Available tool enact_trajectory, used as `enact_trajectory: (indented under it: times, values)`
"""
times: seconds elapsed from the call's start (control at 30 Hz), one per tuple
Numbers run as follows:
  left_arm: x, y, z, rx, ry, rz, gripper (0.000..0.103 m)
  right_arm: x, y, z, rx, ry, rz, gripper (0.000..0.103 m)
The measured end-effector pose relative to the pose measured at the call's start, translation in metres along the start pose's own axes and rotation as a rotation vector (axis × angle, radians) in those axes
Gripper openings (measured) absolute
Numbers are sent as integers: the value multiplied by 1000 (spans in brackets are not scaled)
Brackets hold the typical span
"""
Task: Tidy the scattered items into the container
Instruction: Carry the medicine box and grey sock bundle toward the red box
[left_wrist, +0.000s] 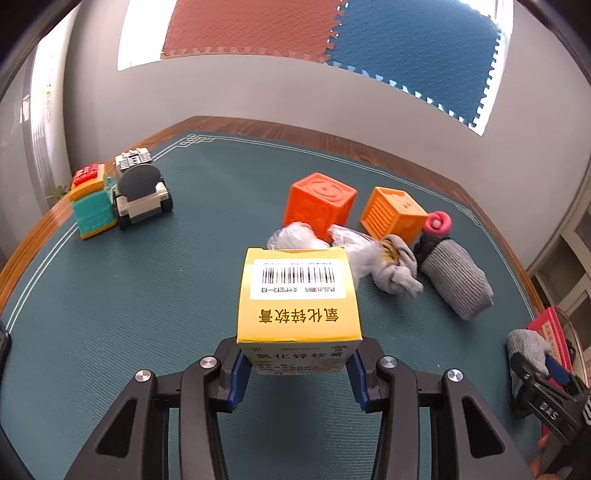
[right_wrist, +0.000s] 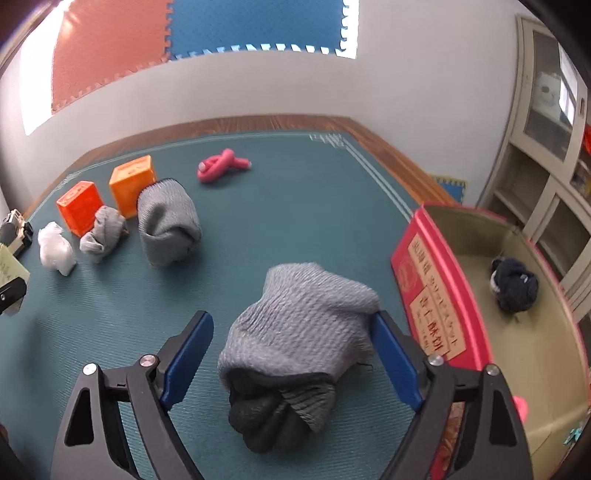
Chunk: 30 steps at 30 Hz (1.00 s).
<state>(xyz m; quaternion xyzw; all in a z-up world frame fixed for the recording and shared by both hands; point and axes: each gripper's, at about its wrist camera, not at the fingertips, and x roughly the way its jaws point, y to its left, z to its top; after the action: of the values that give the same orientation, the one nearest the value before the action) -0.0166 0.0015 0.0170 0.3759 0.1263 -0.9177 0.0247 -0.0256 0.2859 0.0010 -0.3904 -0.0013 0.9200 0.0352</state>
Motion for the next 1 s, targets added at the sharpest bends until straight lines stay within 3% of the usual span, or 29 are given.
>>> enact_trajectory:
  times: [0.2, 0.23, 0.3, 0.5, 1.0]
  values:
    - [2, -5, -2, 13, 11, -14, 46, 11, -6, -1, 23, 43, 24, 93]
    - [2, -6, -3, 16, 13, -17, 46, 12, -8, -1, 30, 46, 26, 90]
    - [2, -8, -4, 24, 16, -21, 46, 11, -9, -2, 38, 47, 13, 67]
    - [4, -13, -7, 43, 29, -33, 46, 3, -11, -3, 40, 12, 29, 52]
    - [1, -29, -15, 103, 19, -35, 46, -15, -5, -7, 24, -60, 124, 51]
